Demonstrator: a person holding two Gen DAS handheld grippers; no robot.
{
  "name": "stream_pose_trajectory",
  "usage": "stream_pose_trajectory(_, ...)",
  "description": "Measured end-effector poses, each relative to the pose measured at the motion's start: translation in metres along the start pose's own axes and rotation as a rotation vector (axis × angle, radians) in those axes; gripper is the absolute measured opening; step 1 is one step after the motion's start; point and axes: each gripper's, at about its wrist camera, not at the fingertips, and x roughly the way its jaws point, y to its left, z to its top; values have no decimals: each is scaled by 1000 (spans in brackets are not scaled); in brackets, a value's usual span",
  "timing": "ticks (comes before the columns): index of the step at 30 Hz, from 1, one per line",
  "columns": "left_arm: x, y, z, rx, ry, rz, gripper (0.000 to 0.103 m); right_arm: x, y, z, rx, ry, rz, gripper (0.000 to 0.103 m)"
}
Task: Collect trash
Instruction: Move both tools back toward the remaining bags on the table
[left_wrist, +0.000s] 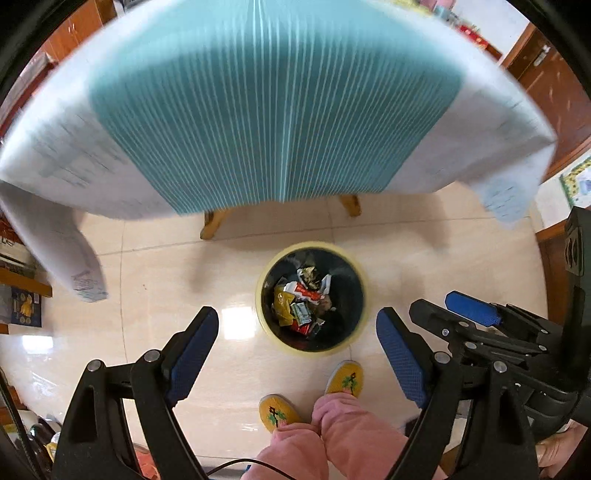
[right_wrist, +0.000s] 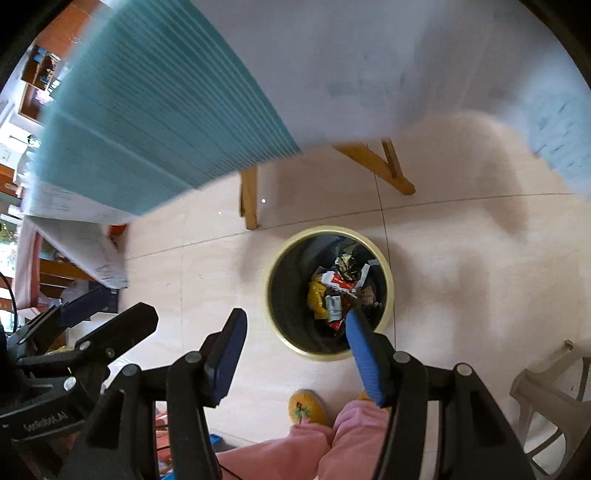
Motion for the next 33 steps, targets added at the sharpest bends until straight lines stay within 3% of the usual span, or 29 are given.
stream_pose_trajectory(10, -156, 2, 17, 58, -177, -29, 86, -144, 61, 0, -24, -142, 13, 62)
stream_pose_trajectory(15, -205, 6, 24, 77, -279, -33, 86, -198, 84, -2, -42, -220, 22, 62)
stream_pose_trajectory(23, -264, -1, 51, 126, -415, -18, 86, -253, 104, 9, -85, -347, 19, 62)
stream_pose_trajectory(28, -282, -8, 71, 158, -462, -14, 86, -271, 108, 31, -110, -402, 2, 63)
stream_pose_trajectory(33, -287, -13, 108, 155, -500, 42, 86, -278, 106, 64, -131, -427, -10, 63)
